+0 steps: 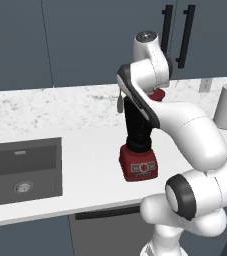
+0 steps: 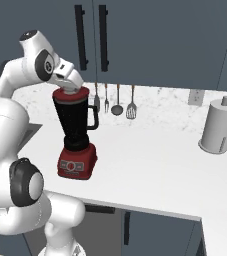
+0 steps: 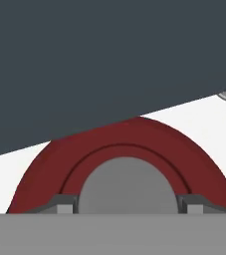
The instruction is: Close the lid blender by securely placing the lid on top.
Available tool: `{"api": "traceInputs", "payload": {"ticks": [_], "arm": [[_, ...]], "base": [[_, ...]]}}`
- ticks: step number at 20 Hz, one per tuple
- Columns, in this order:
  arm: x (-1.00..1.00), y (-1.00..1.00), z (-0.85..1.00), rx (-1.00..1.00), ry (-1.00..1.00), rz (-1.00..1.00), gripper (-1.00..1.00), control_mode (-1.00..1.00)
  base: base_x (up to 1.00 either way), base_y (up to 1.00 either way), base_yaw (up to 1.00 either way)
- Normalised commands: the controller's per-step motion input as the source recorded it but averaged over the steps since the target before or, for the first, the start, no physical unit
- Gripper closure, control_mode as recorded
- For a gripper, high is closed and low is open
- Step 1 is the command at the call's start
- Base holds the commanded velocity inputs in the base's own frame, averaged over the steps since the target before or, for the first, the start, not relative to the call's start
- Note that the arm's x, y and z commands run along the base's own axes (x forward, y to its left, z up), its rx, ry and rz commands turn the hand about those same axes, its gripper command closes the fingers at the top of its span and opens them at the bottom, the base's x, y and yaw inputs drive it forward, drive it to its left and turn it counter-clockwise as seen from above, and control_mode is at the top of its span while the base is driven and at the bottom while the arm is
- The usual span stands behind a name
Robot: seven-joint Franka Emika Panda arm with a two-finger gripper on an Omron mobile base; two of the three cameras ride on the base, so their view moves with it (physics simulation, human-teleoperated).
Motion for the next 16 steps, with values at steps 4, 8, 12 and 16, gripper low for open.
{"api": "traceInputs", "payload": {"ticks": [4, 8, 12, 16], "arm": [[0.22, 0.00, 0.00, 0.00, -0.06, 0.00, 1.00, -1.00], [0.03, 0.00, 0.00, 0.01, -0.16, 0.00, 1.00, -1.00], [0.00, 0.01, 0.00, 0.02, -0.15, 0.00, 1.00, -1.00], [0.00, 0.08, 0.00, 0.01, -0.10, 0.00, 1.00, -1.00]], "base": [[0.00, 0.00, 0.00], [0.00, 0.00, 0.00], [0.00, 0.00, 0.00], [0.00, 0.00, 0.00]]}}
